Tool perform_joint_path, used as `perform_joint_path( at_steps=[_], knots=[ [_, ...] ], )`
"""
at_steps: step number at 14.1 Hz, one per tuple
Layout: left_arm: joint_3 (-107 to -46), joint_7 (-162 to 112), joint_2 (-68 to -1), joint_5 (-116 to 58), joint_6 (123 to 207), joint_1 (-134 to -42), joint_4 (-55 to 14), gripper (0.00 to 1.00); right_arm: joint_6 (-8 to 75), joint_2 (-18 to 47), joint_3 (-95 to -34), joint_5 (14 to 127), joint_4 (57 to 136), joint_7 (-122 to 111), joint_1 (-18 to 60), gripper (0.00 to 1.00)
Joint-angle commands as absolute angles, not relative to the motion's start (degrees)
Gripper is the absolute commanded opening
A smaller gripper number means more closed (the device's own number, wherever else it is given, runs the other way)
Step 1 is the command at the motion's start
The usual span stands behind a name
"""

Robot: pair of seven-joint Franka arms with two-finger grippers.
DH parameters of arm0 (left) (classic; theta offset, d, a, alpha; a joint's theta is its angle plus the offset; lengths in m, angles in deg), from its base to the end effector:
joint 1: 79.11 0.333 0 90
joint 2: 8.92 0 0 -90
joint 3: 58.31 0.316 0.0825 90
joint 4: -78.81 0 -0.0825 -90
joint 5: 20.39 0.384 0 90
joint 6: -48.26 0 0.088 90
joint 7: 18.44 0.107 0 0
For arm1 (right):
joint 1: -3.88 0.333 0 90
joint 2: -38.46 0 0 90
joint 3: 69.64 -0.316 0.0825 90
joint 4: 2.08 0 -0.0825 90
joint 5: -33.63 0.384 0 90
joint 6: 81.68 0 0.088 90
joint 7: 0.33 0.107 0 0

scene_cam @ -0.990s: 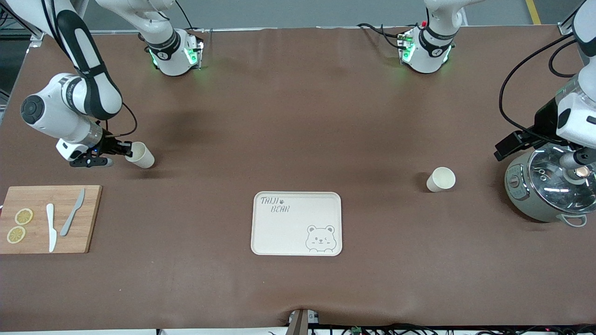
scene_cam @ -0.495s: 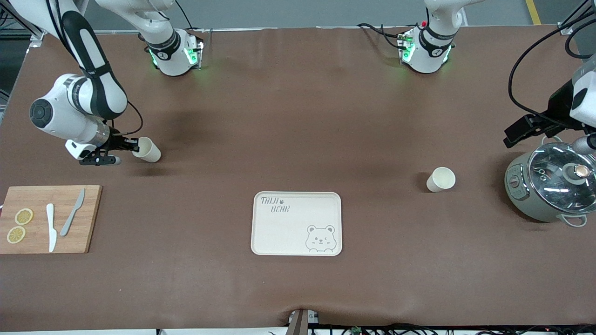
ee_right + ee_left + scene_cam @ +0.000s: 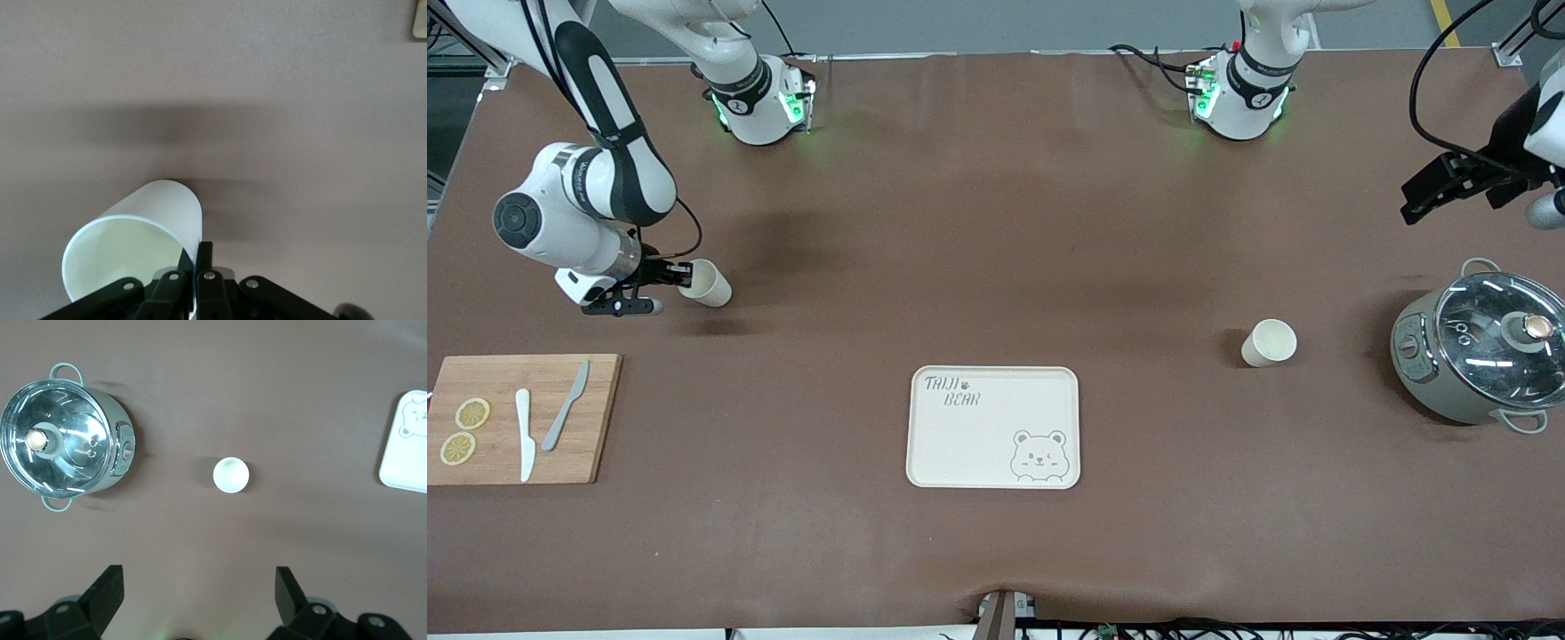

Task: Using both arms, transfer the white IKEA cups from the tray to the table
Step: 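Open the left gripper and raise it away from the cup beside the pot, then lower the cup beside the cutting board and open the right gripper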

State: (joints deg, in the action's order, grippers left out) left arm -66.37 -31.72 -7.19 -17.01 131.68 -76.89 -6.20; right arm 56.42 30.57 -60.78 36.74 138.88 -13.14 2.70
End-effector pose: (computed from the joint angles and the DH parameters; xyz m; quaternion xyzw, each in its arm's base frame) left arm 0.5308 -0.0488 0.6715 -0.9972 -0.0683 -0.0063 0.0308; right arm 0.4537 -0.0816 0.2280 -0.9957 -0.0020 0.0897 0.0238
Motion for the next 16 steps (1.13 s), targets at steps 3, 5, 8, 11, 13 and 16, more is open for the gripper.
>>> perform_joint_path(
  at_steps=[3, 5, 8, 11, 13, 16],
  knots=[
    [-64.03, -26.70, -4.44, -16.78, 130.62, -78.57, -8.20, 1.00, 56.40, 31.16, -60.94, 35.30, 139.51, -11.14, 3.09, 0.06],
    [-63.76, -24.43, -4.52, -16.78, 130.62, -78.58, -8.03, 1.00, 55.87, 31.25, -61.03, 35.30, 139.43, -11.05, 3.09, 0.44],
    [-63.76, -23.97, -4.96, -16.87, 130.62, -78.49, -7.59, 1.00, 52.02, 31.78, -60.94, 35.30, 137.93, -10.79, 3.00, 0.64],
    [-63.85, -23.97, -5.84, -18.53, 130.97, -77.88, -7.68, 1.00, 49.73, 32.13, -60.94, 35.30, 136.80, -10.79, 2.82, 0.66],
    [-63.85, -23.97, -5.93, -18.80, 130.97, -77.88, -7.94, 1.00, 43.69, 33.00, -60.94, 35.30, 133.38, -10.26, 2.91, 0.67],
    [-63.85, -23.89, -5.58, -18.81, 130.44, -77.88, -8.03, 1.00, 36.55, 33.36, -60.85, 35.30, 126.79, -10.08, 2.65, 0.66]
  ],
)
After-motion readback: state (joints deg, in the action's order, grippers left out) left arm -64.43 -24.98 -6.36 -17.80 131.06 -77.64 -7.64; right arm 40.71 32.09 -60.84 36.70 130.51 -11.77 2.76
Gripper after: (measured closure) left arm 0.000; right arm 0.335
